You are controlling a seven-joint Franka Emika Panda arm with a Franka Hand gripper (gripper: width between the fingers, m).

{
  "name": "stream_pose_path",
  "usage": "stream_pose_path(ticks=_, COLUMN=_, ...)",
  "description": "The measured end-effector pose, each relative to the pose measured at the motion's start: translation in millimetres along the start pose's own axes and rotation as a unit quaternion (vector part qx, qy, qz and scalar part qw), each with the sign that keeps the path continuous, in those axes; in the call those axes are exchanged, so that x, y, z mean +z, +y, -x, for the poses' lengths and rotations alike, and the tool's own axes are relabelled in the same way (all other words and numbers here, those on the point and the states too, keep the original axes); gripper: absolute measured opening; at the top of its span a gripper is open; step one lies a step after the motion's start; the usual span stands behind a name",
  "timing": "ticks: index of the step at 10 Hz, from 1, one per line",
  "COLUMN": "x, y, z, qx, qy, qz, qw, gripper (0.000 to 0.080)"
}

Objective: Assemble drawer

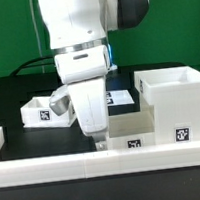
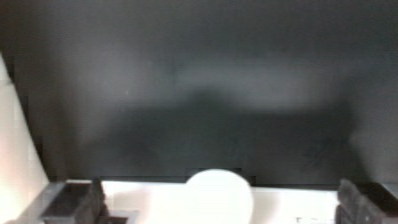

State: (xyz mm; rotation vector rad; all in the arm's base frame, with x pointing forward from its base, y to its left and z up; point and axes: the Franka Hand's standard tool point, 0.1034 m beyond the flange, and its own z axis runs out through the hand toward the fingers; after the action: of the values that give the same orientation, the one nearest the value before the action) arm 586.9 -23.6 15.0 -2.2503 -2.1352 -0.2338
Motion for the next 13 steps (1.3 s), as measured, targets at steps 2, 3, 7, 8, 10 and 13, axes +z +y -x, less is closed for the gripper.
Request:
stream_pose_path(ticks=2, x=-0.8, y=1.9, z=1.7, qx=-0.025, qy=-0.001, qz=0.008, qw=1.000, gripper=0.0649)
stream_pose_path(ticks=3, x=-0.7, y=1.8, z=1.7, qx=-0.021, qy=-0.001, qz=0.007, qw=1.000, gripper=0.0649)
stream_pose_path(ticks=7, x=2.1, y=2.1, z=-12.5, qx=-0.022, qy=0.000, qz=0.006, qw=1.000, gripper=0.0649)
stream_pose_path(ticks=8, x=2.8, y=2.3, z=-19.1, qx=-0.028, qy=0.001, qz=0.006, qw=1.000, gripper=0.0649)
stream_pose_path(ticks=10, x=3.0, y=2.2, z=-20.1, qx=-0.029, qy=0.001, qz=0.006, qw=1.000, gripper=0.0649)
stream_pose_path(ticks=13, x=3.9, y=1.6, z=-22.6, qx=-0.027, qy=0.002, qz=0.005, qw=1.000, gripper=0.0649)
